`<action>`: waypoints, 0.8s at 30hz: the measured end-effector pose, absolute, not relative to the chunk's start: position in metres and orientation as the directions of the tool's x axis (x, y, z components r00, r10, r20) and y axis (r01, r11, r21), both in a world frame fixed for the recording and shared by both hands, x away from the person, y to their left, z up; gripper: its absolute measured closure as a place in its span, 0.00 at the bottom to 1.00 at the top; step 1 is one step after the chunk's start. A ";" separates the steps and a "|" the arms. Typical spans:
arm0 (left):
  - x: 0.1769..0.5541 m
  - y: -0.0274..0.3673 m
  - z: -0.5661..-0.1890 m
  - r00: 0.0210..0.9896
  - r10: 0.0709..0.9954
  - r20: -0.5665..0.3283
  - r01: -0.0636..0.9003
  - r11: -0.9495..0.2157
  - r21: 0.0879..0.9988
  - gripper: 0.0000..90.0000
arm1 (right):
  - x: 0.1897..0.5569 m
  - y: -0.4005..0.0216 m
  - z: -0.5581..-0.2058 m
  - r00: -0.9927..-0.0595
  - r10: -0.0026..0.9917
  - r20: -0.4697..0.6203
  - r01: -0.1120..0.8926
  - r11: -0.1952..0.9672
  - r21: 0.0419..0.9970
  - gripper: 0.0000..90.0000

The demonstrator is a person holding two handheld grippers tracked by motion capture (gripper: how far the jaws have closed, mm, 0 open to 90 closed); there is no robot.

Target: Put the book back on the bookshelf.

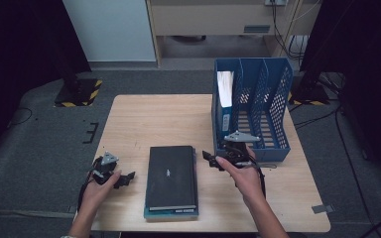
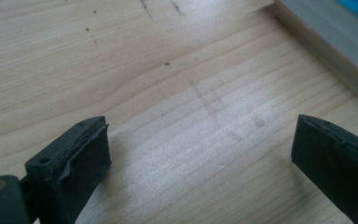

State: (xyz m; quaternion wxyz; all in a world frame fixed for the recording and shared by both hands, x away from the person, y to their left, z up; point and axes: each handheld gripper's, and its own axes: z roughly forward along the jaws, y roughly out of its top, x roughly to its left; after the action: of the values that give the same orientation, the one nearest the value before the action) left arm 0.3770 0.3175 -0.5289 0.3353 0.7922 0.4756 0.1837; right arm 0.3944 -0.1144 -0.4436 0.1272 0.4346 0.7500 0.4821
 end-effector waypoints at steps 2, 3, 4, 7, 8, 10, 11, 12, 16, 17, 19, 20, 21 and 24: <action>0.376 0.318 -0.526 0.479 0.877 -0.027 0.623 -0.318 0.715 0.04 | 0.392 -0.110 -0.447 -0.598 0.768 0.229 0.533 0.168 0.829 0.14; 0.375 0.318 -0.525 0.478 0.878 -0.032 0.621 -0.312 0.719 0.05 | 0.390 -0.108 -0.448 -0.601 0.765 0.232 0.536 0.171 0.827 0.14; 0.375 0.317 -0.523 0.475 0.879 -0.039 0.620 -0.302 0.724 0.05 | 0.389 -0.105 -0.450 -0.607 0.762 0.226 0.534 0.181 0.826 0.14; 0.372 0.316 -0.519 0.478 0.876 -0.058 0.613 -0.286 0.736 0.06 | 0.384 -0.097 -0.454 -0.626 0.746 0.228 0.537 0.200 0.819 0.14; 0.371 0.316 -0.518 0.482 0.874 -0.064 0.611 -0.283 0.739 0.06 | 0.383 -0.094 -0.457 -0.632 0.742 0.224 0.537 0.210 0.817 0.14; 0.369 0.314 -0.516 0.488 0.870 -0.071 0.607 -0.280 0.744 0.07 | 0.381 -0.089 -0.461 -0.636 0.738 0.226 0.544 0.222 0.809 0.14; 0.368 0.314 -0.514 0.488 0.869 -0.082 0.606 -0.269 0.748 0.07 | 0.381 -0.087 -0.463 -0.640 0.733 0.229 0.548 0.226 0.806 0.14; 0.367 0.315 -0.513 0.486 0.869 -0.095 0.604 -0.255 0.755 0.08 | 0.381 -0.085 -0.464 -0.644 0.728 0.235 0.552 0.229 0.802 0.14; 0.361 0.316 -0.508 0.497 0.860 -0.116 0.593 -0.239 0.768 0.10 | 0.379 -0.079 -0.469 -0.666 0.701 0.255 0.559 0.243 0.793 0.12; 0.360 0.316 -0.506 0.505 0.856 -0.115 0.589 -0.244 0.771 0.10 | 0.378 -0.078 -0.470 -0.668 0.697 0.261 0.560 0.240 0.793 0.13; 0.357 0.314 -0.503 0.519 0.847 -0.112 0.577 -0.251 0.777 0.11 | 0.378 -0.075 -0.472 -0.677 0.684 0.272 0.564 0.245 0.788 0.14; 0.355 0.313 -0.502 0.526 0.843 -0.117 0.571 -0.247 0.783 0.12 | 0.377 -0.074 -0.473 -0.682 0.679 0.272 0.567 0.256 0.783 0.15; 0.354 0.311 -0.500 0.532 0.837 -0.130 0.566 -0.237 0.789 0.12 | 0.377 -0.072 -0.474 -0.686 0.674 0.274 0.572 0.266 0.776 0.16; 0.349 0.306 -0.494 0.554 0.821 -0.137 0.553 -0.240 0.798 0.13 | 0.376 -0.069 -0.476 -0.698 0.660 0.277 0.573 0.282 0.769 0.17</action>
State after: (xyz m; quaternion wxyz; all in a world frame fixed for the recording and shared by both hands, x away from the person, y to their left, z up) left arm 0.3488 0.3063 -0.4942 0.4264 0.7713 0.4454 0.1575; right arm 0.3756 -0.0687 -0.4761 0.0476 0.3858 0.7994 0.4582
